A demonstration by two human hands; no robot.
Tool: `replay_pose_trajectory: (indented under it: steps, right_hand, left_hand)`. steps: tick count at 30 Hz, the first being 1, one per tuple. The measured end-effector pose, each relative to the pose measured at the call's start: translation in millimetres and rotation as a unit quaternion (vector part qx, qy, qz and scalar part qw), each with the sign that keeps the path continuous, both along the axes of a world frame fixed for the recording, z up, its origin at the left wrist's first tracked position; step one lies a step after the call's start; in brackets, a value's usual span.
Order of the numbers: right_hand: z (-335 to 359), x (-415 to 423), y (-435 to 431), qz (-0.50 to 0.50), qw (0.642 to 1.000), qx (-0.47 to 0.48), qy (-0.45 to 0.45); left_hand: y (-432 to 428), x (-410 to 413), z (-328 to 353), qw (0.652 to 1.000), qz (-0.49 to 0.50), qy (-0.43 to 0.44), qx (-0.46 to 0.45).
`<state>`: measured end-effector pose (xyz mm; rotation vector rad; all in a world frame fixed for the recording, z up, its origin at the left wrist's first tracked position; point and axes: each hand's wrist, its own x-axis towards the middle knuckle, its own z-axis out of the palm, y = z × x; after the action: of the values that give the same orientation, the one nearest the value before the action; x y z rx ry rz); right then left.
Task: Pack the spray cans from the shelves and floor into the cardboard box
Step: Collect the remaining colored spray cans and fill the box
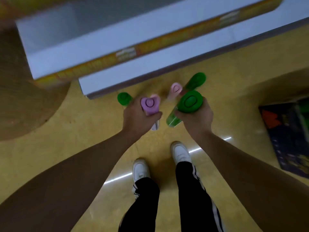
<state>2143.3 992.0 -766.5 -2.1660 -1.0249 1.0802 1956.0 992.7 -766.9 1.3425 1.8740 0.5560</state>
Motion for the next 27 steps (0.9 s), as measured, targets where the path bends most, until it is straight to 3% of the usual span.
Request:
replay_pose_trajectory:
  steps: [6, 14, 20, 27]
  right_hand:
    - [198, 81, 3, -0.077, 0.996, 0.044, -0.009]
    - [476, 227, -20, -0.16, 0.975, 0.15, -0.03]
    - [583, 347, -57, -0.227, 0.936, 0.263, -0.051]
    - [648, 465, -114, -0.287, 0.89, 0.34, -0.104]
  left_hand:
    - [51, 88, 206, 0.988, -0.114, -0.039, 0.094]
    - [80, 253, 476, 0.941, -0.238, -0.108, 0.216]
    - [66, 387, 594, 0.886, -0.327, -0.15, 0.294]
    - [44, 524, 659, 0.842, -0.366, -0.182, 0.353]
